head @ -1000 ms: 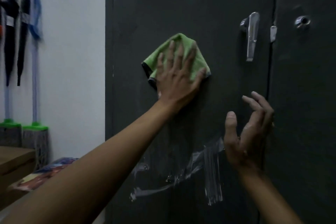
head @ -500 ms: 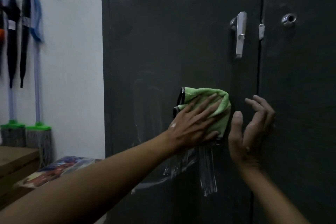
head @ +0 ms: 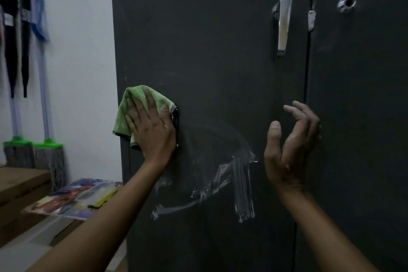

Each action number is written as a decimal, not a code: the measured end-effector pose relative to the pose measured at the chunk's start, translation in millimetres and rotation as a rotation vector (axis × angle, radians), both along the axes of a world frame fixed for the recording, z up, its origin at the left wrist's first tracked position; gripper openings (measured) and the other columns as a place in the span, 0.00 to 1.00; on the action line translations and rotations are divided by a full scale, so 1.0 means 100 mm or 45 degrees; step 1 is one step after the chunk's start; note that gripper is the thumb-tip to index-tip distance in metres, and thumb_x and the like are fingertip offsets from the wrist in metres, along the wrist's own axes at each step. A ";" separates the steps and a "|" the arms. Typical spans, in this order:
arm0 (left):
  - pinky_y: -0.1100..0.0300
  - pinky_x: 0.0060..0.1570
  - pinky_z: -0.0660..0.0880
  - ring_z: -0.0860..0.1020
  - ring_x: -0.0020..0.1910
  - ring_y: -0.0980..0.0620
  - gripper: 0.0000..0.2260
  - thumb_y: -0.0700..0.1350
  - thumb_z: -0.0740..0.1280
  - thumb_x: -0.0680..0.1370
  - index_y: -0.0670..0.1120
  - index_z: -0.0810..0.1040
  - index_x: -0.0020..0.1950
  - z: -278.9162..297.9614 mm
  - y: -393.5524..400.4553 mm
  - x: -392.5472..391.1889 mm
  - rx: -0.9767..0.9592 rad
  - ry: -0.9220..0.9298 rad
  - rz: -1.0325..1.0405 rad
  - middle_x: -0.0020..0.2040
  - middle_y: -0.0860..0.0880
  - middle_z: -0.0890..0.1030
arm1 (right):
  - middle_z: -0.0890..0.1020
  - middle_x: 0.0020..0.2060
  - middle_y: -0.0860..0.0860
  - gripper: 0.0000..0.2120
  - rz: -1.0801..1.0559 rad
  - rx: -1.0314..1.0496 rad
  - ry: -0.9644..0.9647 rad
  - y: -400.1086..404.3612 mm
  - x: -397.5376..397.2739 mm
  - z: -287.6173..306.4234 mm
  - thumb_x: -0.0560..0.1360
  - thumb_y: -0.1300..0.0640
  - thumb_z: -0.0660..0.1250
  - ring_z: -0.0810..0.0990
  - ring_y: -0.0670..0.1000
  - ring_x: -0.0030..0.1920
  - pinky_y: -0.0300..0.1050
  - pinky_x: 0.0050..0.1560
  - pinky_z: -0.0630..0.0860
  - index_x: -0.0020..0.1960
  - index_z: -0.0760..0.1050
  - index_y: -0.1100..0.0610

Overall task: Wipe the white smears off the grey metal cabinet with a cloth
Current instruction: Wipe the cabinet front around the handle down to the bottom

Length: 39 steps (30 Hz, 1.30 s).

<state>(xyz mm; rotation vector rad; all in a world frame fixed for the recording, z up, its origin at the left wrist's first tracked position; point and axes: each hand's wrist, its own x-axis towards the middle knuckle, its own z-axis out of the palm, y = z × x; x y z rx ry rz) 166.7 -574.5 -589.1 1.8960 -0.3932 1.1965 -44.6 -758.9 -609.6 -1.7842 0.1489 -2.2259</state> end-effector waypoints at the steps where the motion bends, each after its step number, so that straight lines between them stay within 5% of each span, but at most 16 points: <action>1: 0.39 0.82 0.44 0.43 0.85 0.42 0.30 0.58 0.44 0.86 0.49 0.42 0.86 0.02 -0.06 -0.05 -0.015 0.006 0.001 0.86 0.41 0.44 | 0.75 0.68 0.59 0.17 0.011 0.008 -0.013 -0.01 -0.01 0.02 0.80 0.56 0.63 0.73 0.57 0.70 0.54 0.72 0.66 0.66 0.75 0.63; 9: 0.35 0.80 0.53 0.52 0.84 0.39 0.27 0.53 0.54 0.87 0.47 0.58 0.85 -0.51 -0.89 -0.73 0.580 -0.512 -0.132 0.85 0.41 0.54 | 0.75 0.67 0.60 0.17 0.026 0.036 -0.055 -0.02 -0.01 0.07 0.80 0.55 0.63 0.73 0.59 0.70 0.56 0.71 0.67 0.65 0.75 0.64; 15: 0.39 0.82 0.47 0.48 0.85 0.44 0.24 0.58 0.54 0.87 0.51 0.66 0.82 -1.04 -1.07 -0.86 0.960 -0.719 -0.231 0.86 0.48 0.52 | 0.75 0.66 0.61 0.17 0.004 -0.011 -0.079 -0.02 0.04 0.09 0.81 0.56 0.63 0.73 0.59 0.69 0.59 0.71 0.69 0.65 0.75 0.65; 19: 0.42 0.83 0.44 0.47 0.85 0.47 0.23 0.57 0.54 0.87 0.51 0.66 0.82 -1.02 -1.04 -0.83 0.917 -0.683 -0.239 0.86 0.49 0.53 | 0.75 0.66 0.61 0.17 -0.004 -0.028 -0.021 -0.04 0.09 -0.01 0.81 0.55 0.62 0.73 0.60 0.69 0.64 0.70 0.69 0.65 0.75 0.65; 26: 0.40 0.82 0.47 0.45 0.85 0.43 0.30 0.56 0.54 0.87 0.52 0.46 0.86 -0.92 -0.52 -0.46 0.598 -0.397 -0.099 0.86 0.43 0.51 | 0.75 0.66 0.61 0.17 -0.010 -0.055 0.035 -0.02 0.11 -0.09 0.81 0.54 0.62 0.73 0.60 0.70 0.63 0.70 0.69 0.65 0.75 0.64; 39: 0.34 0.80 0.51 0.48 0.85 0.40 0.29 0.54 0.52 0.87 0.48 0.49 0.86 -1.37 0.31 0.18 0.313 -0.215 -0.031 0.85 0.39 0.52 | 0.75 0.66 0.62 0.17 -0.049 -0.072 0.069 -0.05 0.09 -0.14 0.81 0.56 0.62 0.74 0.60 0.68 0.55 0.69 0.67 0.65 0.75 0.64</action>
